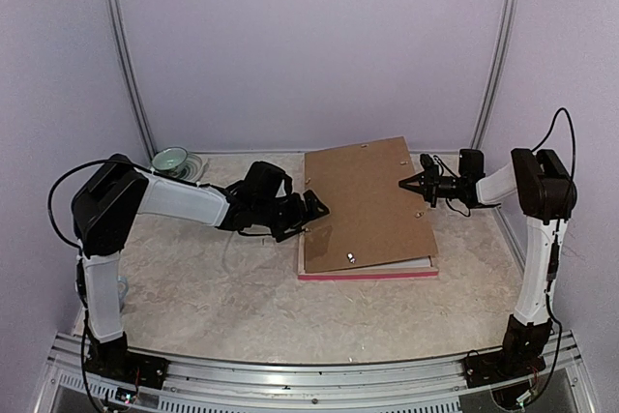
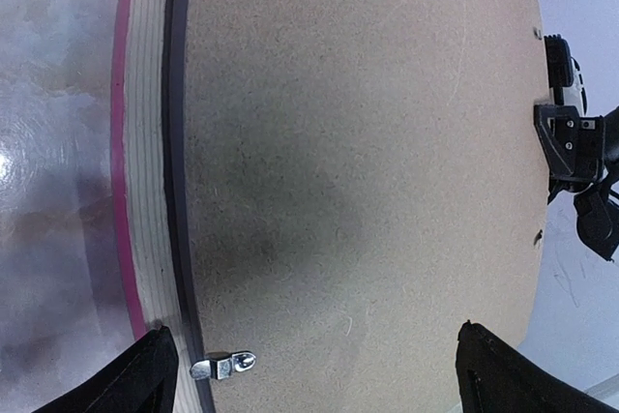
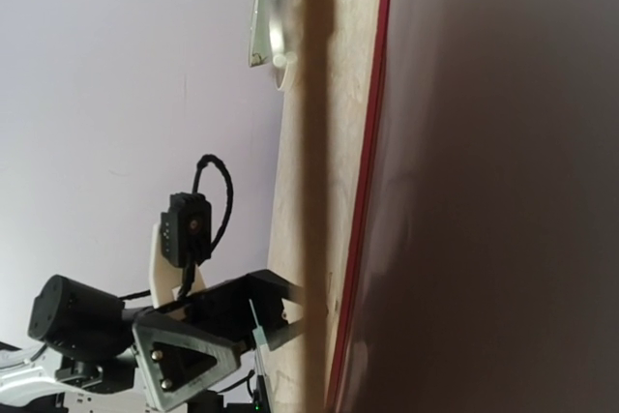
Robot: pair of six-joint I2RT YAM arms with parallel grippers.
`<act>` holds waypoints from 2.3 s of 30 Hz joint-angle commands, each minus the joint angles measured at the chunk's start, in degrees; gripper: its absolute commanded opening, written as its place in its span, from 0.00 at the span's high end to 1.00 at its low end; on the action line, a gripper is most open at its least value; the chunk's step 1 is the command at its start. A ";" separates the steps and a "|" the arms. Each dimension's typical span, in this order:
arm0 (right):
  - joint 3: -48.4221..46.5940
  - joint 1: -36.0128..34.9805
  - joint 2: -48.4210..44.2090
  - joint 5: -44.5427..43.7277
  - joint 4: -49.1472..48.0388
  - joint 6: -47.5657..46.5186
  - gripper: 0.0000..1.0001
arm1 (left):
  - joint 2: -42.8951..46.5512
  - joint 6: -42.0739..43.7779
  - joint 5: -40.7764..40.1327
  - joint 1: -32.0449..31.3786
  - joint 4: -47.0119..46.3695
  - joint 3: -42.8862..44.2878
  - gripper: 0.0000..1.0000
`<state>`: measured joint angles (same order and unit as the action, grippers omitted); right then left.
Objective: Put the photo into the frame
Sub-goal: Place the backboard on the frame body.
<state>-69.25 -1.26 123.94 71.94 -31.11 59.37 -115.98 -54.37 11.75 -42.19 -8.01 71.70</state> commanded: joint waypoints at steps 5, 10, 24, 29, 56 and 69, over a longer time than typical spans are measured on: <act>-0.84 0.73 0.35 0.75 -2.07 -1.28 1.00 | -0.70 0.11 1.65 -1.08 -0.34 1.41 0.01; -0.64 0.69 0.33 0.57 -2.11 -1.31 1.00 | 0.29 0.07 1.61 -1.48 -0.25 1.25 0.01; -0.57 0.73 0.06 0.47 -1.84 -1.53 1.00 | 2.98 -0.39 1.73 -1.84 -0.10 -1.24 0.01; -0.44 0.73 0.18 0.39 -1.85 -1.59 1.00 | 3.98 0.07 1.77 -2.16 0.20 -1.67 0.01; -1.00 2.56 2.60 -1.01 0.32 -1.30 1.00 | -0.25 9.89 -2.36 -4.43 12.26 7.41 0.01; -1.27 2.93 5.21 -0.93 -3.12 2.03 1.00 | -3.00 10.72 -4.33 -4.43 14.10 9.56 0.01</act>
<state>-69.32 1.13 127.94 70.91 -31.35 61.25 -118.65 -44.49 9.41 -46.39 4.99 80.23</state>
